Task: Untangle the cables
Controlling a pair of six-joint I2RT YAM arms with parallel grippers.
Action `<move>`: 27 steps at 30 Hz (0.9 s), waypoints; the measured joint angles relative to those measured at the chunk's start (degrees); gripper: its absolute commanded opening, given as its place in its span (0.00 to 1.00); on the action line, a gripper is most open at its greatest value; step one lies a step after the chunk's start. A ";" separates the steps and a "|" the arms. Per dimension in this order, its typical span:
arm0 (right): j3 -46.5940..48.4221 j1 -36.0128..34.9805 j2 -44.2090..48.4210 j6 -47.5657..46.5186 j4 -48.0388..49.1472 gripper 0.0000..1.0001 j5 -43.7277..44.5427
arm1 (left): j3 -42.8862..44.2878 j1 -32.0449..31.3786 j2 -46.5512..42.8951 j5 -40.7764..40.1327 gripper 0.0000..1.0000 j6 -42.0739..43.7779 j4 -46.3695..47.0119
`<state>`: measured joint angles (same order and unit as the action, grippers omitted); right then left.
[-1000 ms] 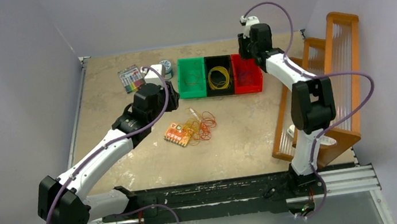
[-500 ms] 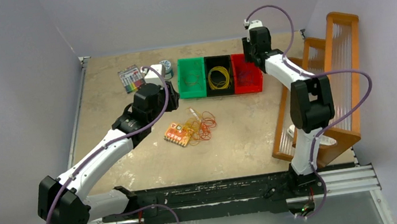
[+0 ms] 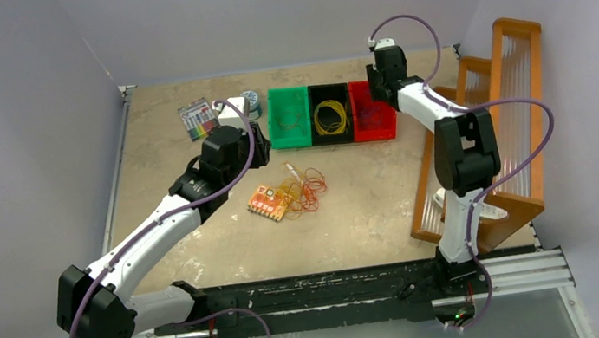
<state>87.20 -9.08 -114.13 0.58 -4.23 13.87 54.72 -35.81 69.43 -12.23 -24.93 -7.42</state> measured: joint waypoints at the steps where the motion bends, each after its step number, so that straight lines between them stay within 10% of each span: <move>1: 0.00 0.04 0.00 -0.02 0.00 0.43 0.22 | 0.00 0.00 0.00 0.02 0.33 0.00 0.02; 27: 0.92 0.48 -1.77 -0.33 -0.17 0.40 0.52 | 0.00 0.00 0.00 0.02 0.33 0.00 0.02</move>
<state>88.12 -8.60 -115.90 0.25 -4.40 14.39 54.72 -35.81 69.43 -12.21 -24.93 -7.40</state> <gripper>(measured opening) 0.409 0.331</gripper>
